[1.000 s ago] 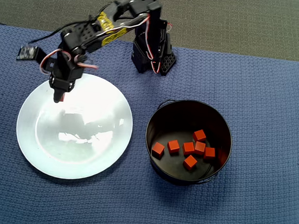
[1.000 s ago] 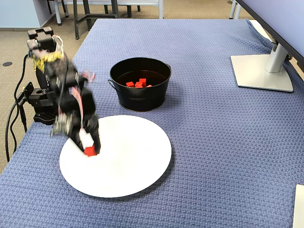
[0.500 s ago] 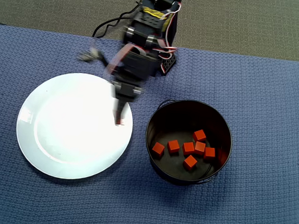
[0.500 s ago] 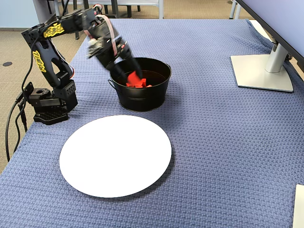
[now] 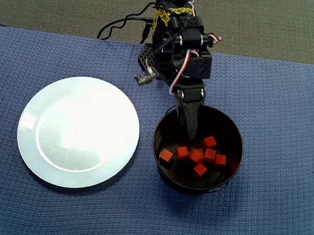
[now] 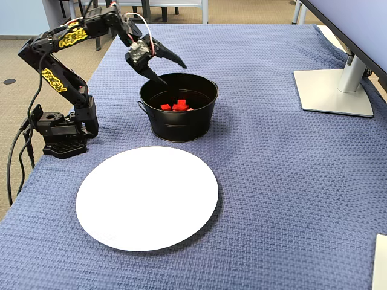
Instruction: Pick up the red cubes from the white plate and place them in the black recipient
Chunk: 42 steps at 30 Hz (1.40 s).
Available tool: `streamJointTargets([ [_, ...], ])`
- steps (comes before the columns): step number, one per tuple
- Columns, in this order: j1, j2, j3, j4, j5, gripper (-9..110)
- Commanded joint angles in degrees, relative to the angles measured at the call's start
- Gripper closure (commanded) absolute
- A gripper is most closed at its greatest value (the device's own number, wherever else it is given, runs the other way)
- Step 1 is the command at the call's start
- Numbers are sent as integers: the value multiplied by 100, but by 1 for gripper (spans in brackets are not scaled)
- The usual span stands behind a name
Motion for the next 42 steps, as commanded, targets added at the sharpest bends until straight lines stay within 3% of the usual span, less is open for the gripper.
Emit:
streamJointTargets([
  [1, 527, 703, 264, 88, -62, 76],
  [16, 844, 2795, 3270, 88, 158, 90],
  [42, 1881, 4526, 5063, 352, 185, 98],
])
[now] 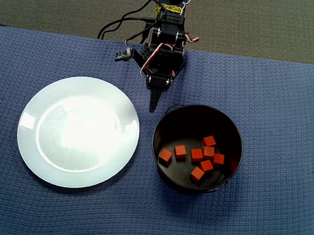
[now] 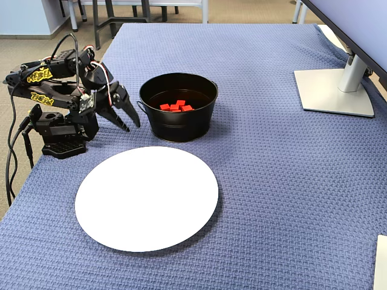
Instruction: Pick up the red cubes from the white plate and place them in the black recipient
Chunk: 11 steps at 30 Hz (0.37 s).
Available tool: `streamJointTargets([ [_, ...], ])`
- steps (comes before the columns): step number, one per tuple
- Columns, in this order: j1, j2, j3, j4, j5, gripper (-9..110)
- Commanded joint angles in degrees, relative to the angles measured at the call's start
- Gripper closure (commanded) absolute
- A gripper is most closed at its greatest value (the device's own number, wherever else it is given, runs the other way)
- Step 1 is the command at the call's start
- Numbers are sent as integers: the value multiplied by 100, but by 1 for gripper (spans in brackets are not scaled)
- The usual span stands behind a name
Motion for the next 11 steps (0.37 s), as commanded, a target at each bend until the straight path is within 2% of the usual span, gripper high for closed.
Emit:
streamJointTargets([
  [1, 105, 70, 79, -79, 18, 98],
  [11, -97, 281, 571, -220, -35, 101],
])
